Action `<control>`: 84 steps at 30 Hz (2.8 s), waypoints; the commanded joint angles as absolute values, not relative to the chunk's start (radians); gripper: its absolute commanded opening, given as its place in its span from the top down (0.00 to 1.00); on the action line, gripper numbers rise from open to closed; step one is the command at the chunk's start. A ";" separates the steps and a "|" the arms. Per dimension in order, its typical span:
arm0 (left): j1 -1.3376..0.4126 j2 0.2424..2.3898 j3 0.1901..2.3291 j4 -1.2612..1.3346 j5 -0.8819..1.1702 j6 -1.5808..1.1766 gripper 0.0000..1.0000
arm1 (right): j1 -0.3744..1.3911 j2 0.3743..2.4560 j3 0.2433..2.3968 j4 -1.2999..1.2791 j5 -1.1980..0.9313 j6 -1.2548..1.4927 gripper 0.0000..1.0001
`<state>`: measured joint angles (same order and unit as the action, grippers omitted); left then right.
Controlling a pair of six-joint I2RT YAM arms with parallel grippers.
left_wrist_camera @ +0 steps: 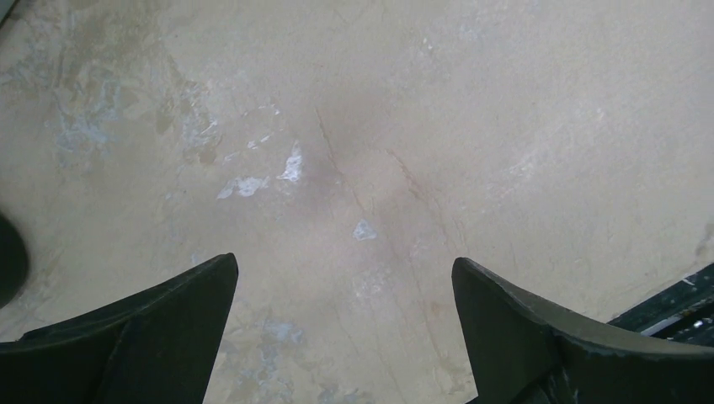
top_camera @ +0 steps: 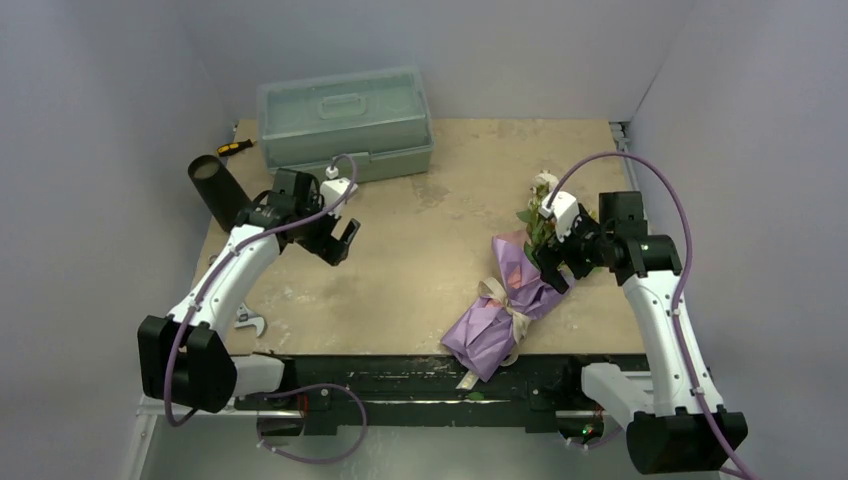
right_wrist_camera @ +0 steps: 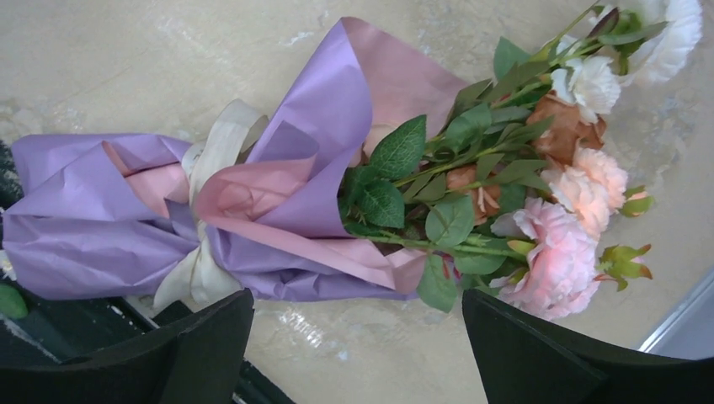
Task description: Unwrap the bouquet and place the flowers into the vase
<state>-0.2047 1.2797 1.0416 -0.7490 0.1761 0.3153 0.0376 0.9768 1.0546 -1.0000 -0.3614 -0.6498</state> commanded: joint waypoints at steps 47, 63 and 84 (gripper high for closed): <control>-0.641 1.436 0.835 -0.127 0.629 0.083 0.04 | 0.040 1.702 1.095 -0.717 -0.423 -0.500 0.02; -0.664 1.642 0.901 -0.073 0.581 0.133 0.42 | 0.043 1.891 1.369 -0.728 -0.449 -0.584 0.02; -0.925 1.434 0.879 -0.131 0.555 0.590 0.51 | -0.043 1.551 1.147 -0.923 -0.744 -0.473 0.08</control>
<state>-0.8082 1.3838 0.8646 -0.1497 0.5652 0.4778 -0.0154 1.5650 1.1564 -0.9298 -0.6559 -0.5461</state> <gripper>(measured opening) 0.495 0.923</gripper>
